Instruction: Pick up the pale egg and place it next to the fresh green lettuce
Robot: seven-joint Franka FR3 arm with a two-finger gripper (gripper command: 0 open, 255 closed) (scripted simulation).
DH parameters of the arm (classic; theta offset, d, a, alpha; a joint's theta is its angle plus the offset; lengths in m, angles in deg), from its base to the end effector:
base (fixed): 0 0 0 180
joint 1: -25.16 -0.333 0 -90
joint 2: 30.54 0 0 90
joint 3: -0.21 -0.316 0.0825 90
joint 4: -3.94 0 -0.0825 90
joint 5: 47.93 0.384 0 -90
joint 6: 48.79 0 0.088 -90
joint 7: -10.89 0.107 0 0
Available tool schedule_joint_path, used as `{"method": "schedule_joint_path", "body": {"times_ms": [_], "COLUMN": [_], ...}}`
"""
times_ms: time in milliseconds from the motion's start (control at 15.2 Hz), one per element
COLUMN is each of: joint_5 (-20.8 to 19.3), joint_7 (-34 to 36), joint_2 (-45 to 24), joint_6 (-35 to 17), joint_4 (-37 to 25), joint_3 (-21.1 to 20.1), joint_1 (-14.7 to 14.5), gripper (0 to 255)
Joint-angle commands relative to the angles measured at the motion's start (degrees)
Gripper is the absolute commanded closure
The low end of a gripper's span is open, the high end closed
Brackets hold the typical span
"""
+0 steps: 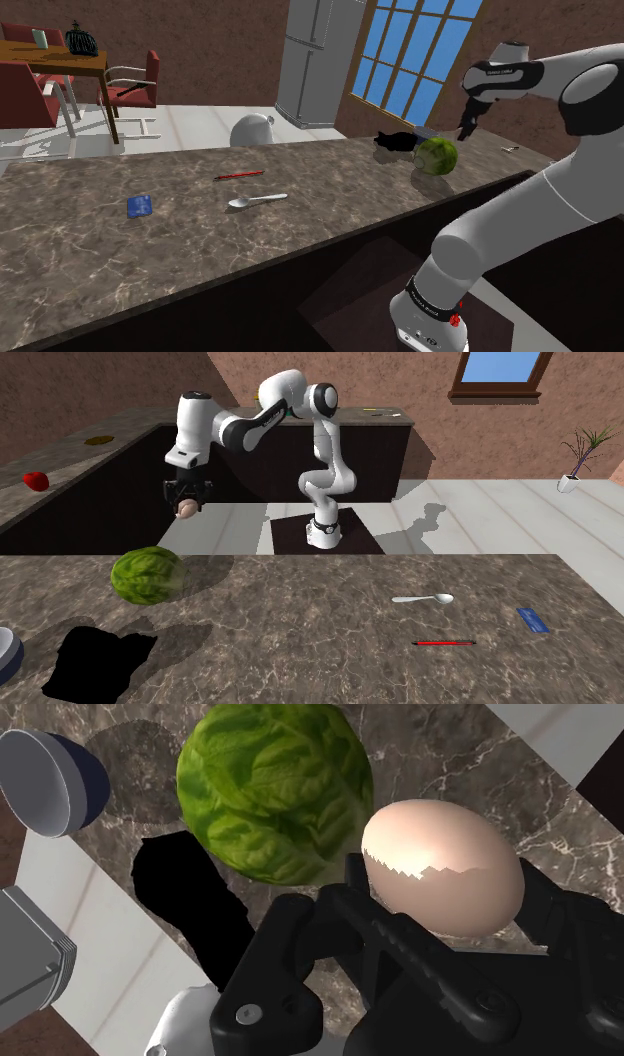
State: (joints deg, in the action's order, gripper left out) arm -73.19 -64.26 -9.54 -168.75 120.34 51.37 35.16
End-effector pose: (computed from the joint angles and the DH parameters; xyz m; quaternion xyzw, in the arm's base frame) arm 0.1868 -0.4888 0.5669 0.9664 0.1943 -0.0003 0.1681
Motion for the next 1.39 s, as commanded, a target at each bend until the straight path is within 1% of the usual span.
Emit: {"method": "schedule_joint_path", "body": {"times_ms": [0, 726, 1320], "joint_5": [0.55, 0.06, 1.14], "joint_7": [-1.05, -0.31, -0.72], "joint_2": [-1.06, -2.97, -6.35], "joint_6": [-1.63, -10.3, -17.96], "joint_4": [0.27, 7.23, 11.96], "joint_3": [1.62, 4.47, 7.9], "joint_1": [-0.4, -0.55, -1.69], "gripper": [255, 255, 255]}}
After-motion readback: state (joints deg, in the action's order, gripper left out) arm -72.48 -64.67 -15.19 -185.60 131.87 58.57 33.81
